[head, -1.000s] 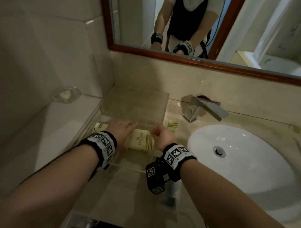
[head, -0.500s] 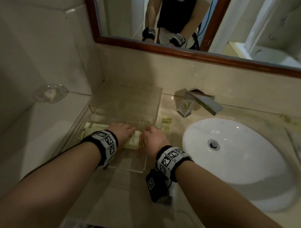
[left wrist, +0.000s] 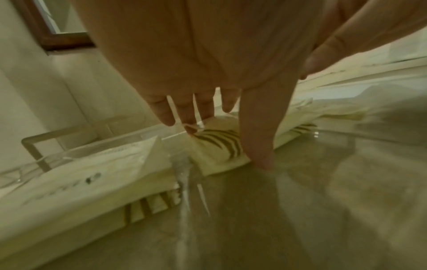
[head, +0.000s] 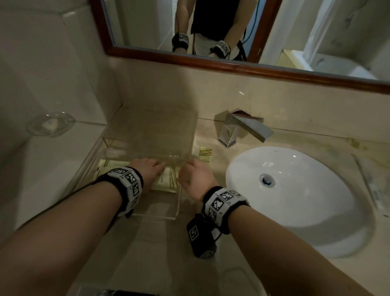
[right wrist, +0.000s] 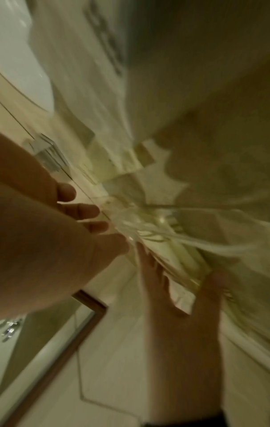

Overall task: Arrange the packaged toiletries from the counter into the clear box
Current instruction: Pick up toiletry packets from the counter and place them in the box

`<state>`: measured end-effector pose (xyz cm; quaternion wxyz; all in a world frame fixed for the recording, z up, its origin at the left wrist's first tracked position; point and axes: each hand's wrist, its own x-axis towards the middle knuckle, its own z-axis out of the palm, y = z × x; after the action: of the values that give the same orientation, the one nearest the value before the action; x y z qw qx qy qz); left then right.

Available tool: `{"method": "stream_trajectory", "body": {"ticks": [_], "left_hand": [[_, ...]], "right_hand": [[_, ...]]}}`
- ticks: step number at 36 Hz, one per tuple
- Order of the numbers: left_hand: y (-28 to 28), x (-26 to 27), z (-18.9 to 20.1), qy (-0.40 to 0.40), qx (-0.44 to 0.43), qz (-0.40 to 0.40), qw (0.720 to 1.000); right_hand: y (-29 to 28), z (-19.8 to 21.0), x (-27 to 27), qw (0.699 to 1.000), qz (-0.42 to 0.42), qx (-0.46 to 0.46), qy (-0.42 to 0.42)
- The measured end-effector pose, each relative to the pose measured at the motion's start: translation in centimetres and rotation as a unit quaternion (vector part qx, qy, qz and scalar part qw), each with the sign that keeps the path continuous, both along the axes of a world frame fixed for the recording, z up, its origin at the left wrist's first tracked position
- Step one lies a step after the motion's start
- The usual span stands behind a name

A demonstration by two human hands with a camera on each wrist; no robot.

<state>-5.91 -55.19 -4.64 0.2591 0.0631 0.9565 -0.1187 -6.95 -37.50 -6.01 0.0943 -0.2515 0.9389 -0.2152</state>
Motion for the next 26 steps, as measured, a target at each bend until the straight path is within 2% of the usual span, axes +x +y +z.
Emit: {"method": "stream_trajectory", "body": {"ticks": [4,9,14,18,26], "left_hand": [[0.7,0.7,0.6,0.023,0.01,0.022,0.999],[2.6,1.3,1.9,0.054,0.031,0.02,0.998],[5.8,1.8,3.3,0.082,0.071,0.023,0.994],[8.3,2.3,3.4,0.091,0.08,0.027,0.992],[13.3,3.1,3.3,0.036,0.112,0.094,0.989]], "right_hand": [[3.3,1.0,-1.0,0.997,-0.069,-0.036,-0.031],[6.8,1.0,-1.4,0.989,-0.114,0.004,-0.092],[9.1,1.1,-0.1,0.989,-0.076,-0.015,-0.124],[10.3,1.3,0.9,0.986,-0.059,0.025,-0.155],[13.3,1.3,1.6,0.985,-0.036,0.053,-0.16]]}}
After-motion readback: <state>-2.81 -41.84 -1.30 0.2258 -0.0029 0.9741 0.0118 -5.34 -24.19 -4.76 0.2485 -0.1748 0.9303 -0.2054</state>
